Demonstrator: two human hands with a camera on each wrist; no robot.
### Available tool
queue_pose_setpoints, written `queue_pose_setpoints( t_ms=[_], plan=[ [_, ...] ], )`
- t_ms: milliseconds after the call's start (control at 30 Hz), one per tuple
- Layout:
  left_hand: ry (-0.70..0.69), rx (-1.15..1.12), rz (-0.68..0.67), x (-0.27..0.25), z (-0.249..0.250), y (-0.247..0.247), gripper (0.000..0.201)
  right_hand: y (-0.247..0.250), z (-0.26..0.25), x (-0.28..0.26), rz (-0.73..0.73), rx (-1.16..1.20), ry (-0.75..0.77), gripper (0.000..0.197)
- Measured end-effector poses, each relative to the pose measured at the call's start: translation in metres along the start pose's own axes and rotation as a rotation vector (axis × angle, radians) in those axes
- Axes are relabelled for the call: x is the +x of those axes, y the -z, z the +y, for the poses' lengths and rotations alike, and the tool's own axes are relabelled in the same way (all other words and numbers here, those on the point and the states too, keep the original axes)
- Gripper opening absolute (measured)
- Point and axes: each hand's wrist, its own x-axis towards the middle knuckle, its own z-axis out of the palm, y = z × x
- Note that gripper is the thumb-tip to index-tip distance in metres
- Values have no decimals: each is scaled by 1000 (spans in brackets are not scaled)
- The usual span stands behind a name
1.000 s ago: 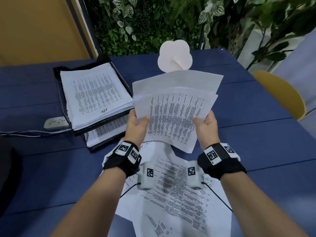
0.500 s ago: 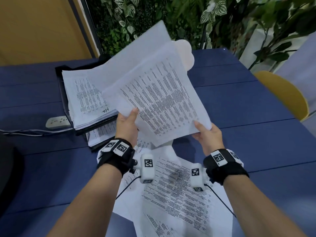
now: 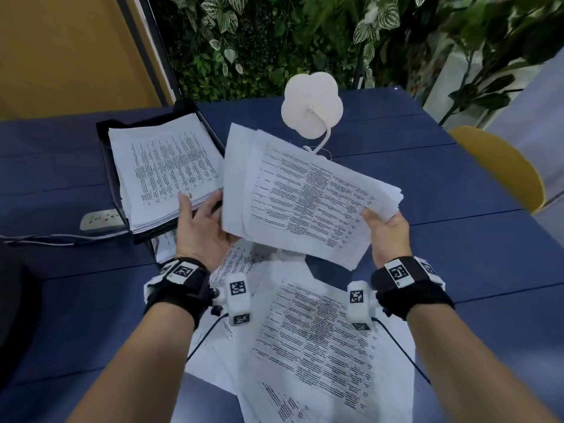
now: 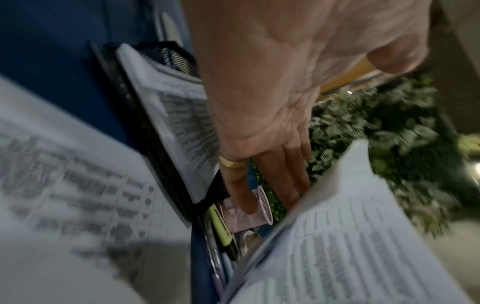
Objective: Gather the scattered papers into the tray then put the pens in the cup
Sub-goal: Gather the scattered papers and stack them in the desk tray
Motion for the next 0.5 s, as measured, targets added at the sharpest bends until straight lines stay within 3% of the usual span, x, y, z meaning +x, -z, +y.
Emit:
queue_pose_setpoints(
  t_ms=[167,333,500],
  plan=[
    [-31,370,-119,-7,5,-12,74,2,-1,2,-3,-5,44,19],
    [-174,579,26,5,-7,-8,28,3,0,3,-17,-7,39,20],
    [-187,624,65,9,-19,-1,22,7,3,1,-4,-95,46,21]
  ],
)
